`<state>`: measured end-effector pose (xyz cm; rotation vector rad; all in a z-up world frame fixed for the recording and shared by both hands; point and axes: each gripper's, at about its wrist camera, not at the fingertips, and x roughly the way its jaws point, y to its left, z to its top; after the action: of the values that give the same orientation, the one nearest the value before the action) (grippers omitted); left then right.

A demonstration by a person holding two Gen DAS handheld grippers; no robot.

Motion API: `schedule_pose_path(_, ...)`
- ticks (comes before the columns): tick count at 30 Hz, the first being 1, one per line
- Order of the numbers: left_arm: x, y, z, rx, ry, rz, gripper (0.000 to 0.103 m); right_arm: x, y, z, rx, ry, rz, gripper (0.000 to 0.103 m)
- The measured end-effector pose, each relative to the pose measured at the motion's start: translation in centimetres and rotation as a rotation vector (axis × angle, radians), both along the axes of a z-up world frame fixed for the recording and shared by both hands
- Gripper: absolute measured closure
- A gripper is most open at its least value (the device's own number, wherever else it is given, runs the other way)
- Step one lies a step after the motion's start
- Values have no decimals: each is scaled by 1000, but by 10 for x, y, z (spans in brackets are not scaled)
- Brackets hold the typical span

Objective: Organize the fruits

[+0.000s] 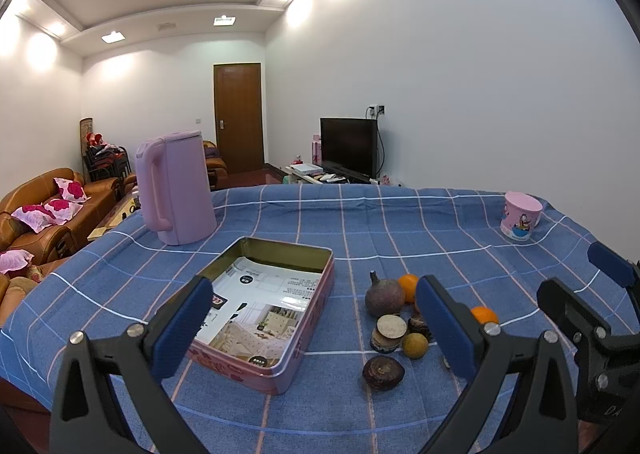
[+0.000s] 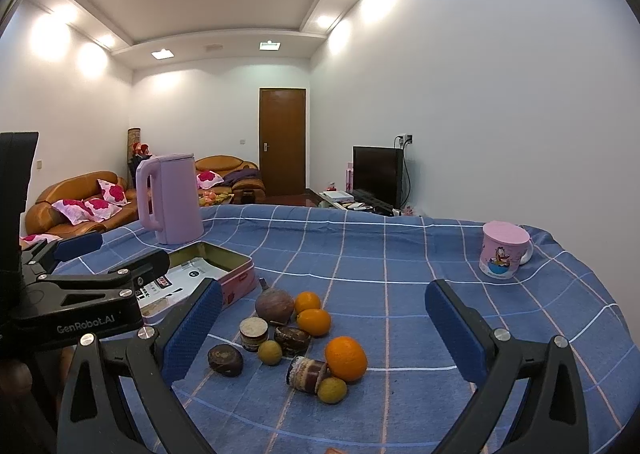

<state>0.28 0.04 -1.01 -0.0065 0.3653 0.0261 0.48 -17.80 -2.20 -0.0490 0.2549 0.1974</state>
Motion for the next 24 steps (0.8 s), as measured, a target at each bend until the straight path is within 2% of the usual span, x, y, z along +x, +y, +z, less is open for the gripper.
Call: schedule_pose_path(24, -2, -2, -3, 1, 13, 2, 0, 0, 0, -8, 1, 12, -3, 1)
